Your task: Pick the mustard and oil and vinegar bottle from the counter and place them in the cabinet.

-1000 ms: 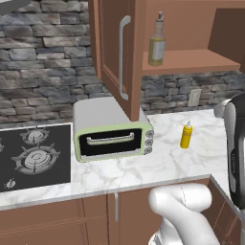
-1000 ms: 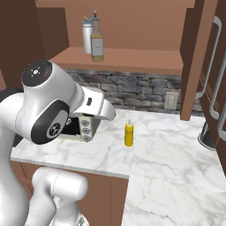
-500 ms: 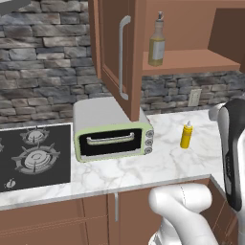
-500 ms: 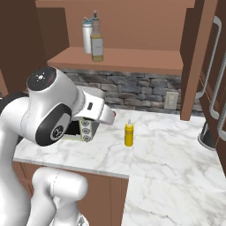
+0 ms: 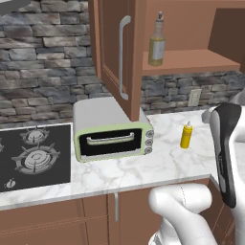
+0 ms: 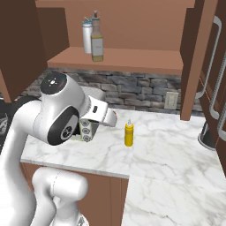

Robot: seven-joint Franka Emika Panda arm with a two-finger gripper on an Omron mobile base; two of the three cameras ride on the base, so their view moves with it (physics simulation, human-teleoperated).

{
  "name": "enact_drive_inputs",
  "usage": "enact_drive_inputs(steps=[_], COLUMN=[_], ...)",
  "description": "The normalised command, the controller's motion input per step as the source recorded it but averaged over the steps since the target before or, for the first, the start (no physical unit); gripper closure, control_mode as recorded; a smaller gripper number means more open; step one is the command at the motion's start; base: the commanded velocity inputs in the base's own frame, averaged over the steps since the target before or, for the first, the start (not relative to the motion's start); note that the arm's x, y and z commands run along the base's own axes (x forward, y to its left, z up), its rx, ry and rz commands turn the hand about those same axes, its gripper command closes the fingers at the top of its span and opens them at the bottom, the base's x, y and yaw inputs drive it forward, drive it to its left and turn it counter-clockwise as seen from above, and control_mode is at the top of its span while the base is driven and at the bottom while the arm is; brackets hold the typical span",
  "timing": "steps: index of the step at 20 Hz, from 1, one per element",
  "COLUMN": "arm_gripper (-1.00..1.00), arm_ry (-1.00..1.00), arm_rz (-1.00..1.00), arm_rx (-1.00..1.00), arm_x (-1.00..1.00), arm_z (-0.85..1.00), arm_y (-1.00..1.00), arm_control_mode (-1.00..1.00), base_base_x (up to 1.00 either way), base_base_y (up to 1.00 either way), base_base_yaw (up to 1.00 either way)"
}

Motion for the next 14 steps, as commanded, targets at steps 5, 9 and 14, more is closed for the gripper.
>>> enact_drive_inputs(steps=[5, 9, 14], arm_gripper=[-1.00, -1.00, -1.00], arm_ry=[0.00, 0.01, 0.00], arm_rz=[0.00, 0.00, 0.00], arm_rx=[0.00, 0.00, 0.01], arm_x=[0.32, 0.30, 0.29], arm_z=[-0.31, -0.27, -0.23], arm_y=[0.00, 0.00, 0.00], arm_control_mode=[-1.00, -1.00, -1.00], base_base_x=[0.00, 0.00, 0.00], base_base_y=[0.00, 0.00, 0.00], base_base_yaw=[0.00, 0.00, 0.00])
